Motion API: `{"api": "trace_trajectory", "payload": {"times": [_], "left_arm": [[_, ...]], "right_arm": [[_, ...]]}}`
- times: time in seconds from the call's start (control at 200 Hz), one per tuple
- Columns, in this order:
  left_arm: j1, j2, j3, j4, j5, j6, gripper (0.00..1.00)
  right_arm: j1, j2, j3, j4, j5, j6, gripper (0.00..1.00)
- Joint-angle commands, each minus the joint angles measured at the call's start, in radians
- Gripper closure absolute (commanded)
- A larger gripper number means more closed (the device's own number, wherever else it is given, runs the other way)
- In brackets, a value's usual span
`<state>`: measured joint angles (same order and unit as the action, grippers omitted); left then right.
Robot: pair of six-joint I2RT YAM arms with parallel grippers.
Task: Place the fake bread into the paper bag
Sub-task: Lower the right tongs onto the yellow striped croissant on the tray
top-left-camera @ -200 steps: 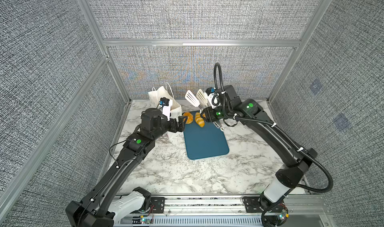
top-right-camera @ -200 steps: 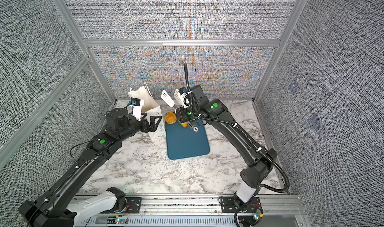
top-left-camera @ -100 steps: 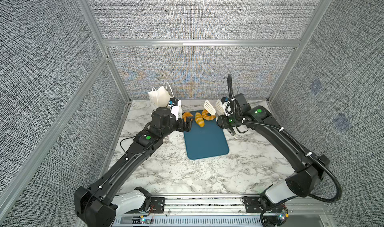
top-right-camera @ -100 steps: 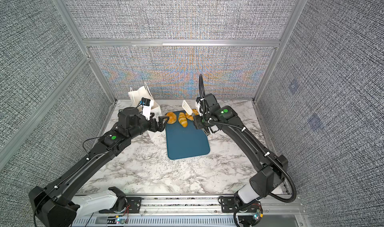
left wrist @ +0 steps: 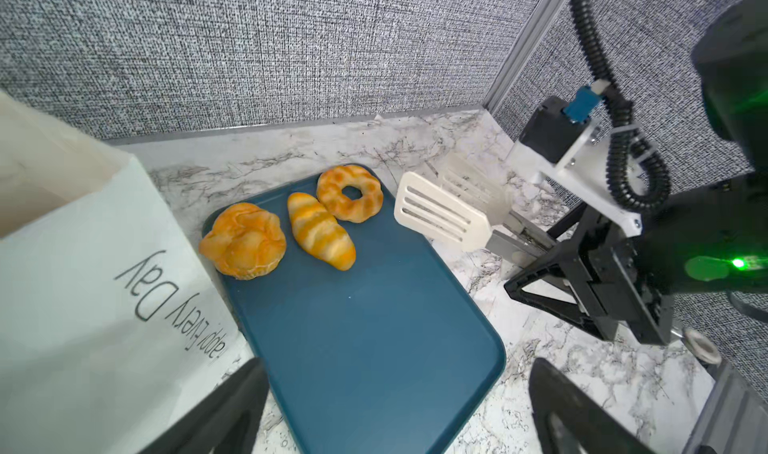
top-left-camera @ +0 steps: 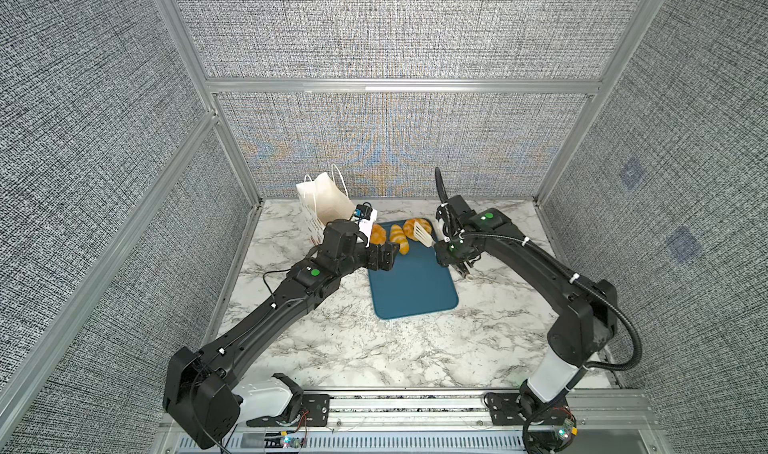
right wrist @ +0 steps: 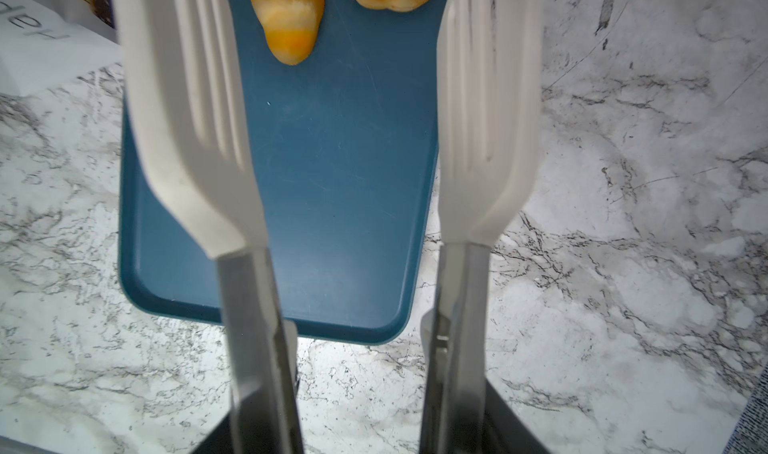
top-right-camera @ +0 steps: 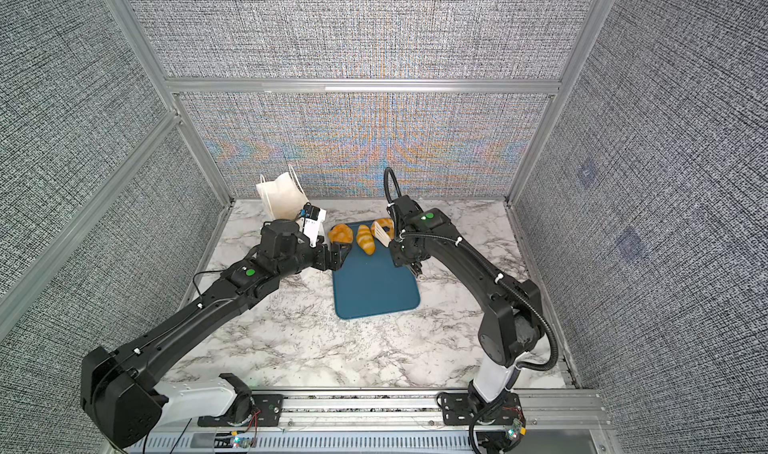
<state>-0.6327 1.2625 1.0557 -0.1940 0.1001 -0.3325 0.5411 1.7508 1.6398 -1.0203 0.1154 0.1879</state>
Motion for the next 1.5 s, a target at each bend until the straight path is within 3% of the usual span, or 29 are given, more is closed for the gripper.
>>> {"api": "trace_trajectory", "payload": {"times": [0.0,0.375,1.066,1.491], "left_arm": [[0.001,-0.019,-0.03,0.028,-0.041,-0.013,0.01],[0.001,-0.002,-0.095,0.004,-0.003,-0.028,0.01],[0.004,0.021,-0.124,-0.053,-0.068,-0.056,0.01],[0.006,0.038,-0.092,-0.064,-0.068,-0.042,0.01]], "right_arm": [[0.01,0.038,0.024,-0.031,0.007,-0.002,0.43],[0.052,0.229,0.14,-0.081,0.0,0.001,0.42],[0.056,0.479,0.392,-0.153,0.012,-0.018,0.41],[0.065,0.513,0.412,-0.199,0.031,-0.081,0.59]]}}
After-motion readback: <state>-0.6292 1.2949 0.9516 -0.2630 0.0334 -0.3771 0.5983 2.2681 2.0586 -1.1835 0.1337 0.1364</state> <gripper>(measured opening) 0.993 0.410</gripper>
